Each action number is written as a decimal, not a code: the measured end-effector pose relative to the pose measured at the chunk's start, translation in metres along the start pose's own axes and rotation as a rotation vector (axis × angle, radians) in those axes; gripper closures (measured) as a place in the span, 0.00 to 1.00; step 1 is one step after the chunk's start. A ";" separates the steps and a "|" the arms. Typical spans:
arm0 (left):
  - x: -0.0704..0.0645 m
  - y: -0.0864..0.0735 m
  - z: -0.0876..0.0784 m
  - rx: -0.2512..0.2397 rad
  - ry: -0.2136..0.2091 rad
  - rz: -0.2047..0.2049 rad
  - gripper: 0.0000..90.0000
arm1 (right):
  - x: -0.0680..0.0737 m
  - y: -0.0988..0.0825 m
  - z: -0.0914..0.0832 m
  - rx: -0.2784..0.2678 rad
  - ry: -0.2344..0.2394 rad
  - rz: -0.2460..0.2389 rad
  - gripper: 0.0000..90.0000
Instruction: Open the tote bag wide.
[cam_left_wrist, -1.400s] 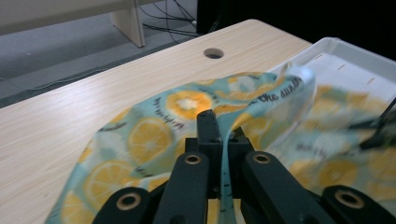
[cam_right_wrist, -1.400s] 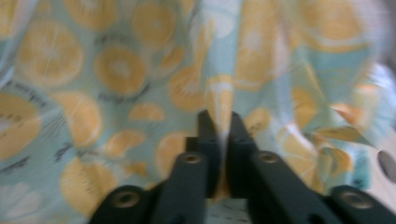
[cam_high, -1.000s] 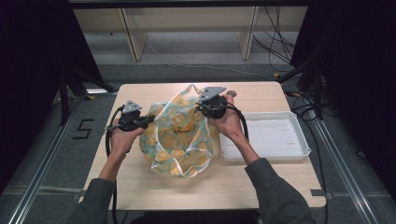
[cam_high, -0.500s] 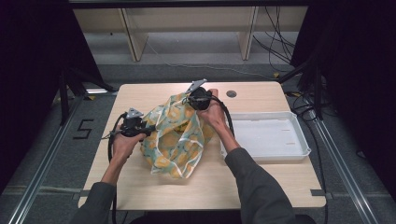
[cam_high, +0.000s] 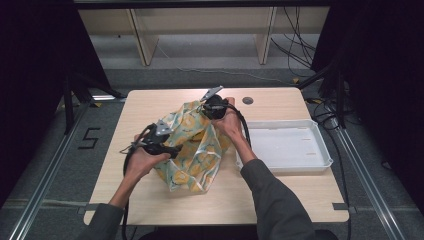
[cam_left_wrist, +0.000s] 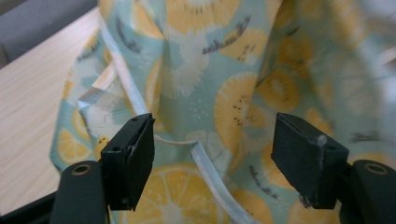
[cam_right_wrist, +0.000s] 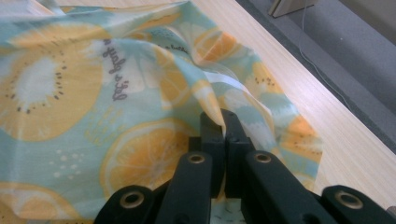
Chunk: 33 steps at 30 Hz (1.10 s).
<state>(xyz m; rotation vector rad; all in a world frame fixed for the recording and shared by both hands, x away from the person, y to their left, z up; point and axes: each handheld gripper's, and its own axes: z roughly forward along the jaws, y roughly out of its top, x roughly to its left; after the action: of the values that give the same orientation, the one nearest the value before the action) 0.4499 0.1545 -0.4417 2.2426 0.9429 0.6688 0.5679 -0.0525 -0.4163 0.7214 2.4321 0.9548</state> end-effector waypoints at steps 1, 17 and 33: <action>-0.002 0.000 0.007 0.029 0.039 0.053 0.50 | -0.001 -0.001 -0.001 0.003 0.004 -0.006 1.00; 0.052 0.056 -0.011 -0.146 0.060 -0.075 1.00 | -0.005 -0.020 -0.021 -0.024 -0.033 0.019 0.47; 0.073 0.035 0.030 -0.088 0.065 -0.182 1.00 | -0.003 -0.037 -0.001 0.101 -0.095 -0.071 0.98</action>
<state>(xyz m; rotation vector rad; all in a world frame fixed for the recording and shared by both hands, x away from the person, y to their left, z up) 0.5297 0.1803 -0.4226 2.0401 1.1121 0.6895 0.5584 -0.0777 -0.4416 0.6929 2.4193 0.7584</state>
